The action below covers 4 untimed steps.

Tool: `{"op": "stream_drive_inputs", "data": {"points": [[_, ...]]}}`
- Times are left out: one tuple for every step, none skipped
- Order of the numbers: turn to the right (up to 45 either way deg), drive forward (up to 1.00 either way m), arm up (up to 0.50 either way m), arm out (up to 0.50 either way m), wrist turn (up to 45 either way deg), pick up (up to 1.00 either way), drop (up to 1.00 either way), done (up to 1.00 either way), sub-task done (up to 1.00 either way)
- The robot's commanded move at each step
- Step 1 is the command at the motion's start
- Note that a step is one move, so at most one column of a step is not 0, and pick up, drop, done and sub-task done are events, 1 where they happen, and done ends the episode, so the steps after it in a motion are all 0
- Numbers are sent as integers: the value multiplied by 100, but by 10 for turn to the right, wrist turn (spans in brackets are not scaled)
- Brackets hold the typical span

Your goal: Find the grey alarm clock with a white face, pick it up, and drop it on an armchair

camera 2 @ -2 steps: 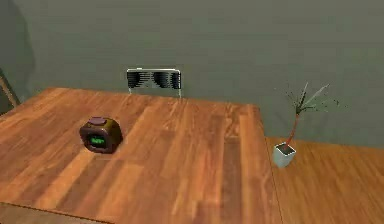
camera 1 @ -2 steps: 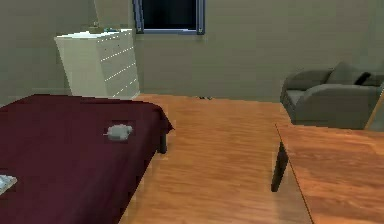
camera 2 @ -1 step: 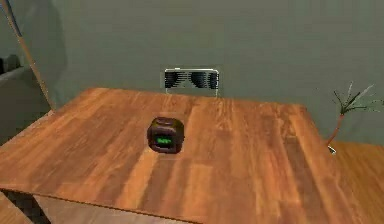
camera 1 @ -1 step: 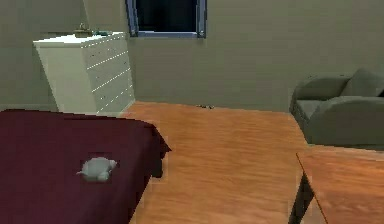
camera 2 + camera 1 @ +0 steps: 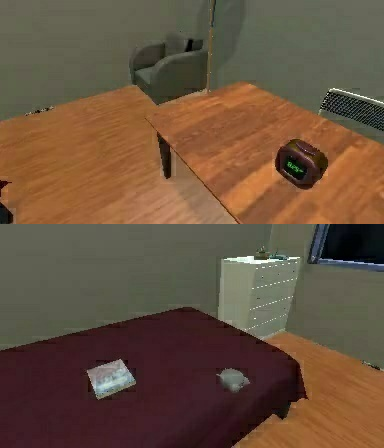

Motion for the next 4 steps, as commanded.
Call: {"op": "stream_drive_inputs", "data": {"points": [[-450, 0, 0, 0, 0, 0, 0, 0, 0], [-300, 0, 0, 0, 0, 0, 0, 0, 0], [450, 0, 0, 0, 0, 0, 0, 0, 0], [360, 0, 0, 0, 0, 0, 0, 0, 0]]}}
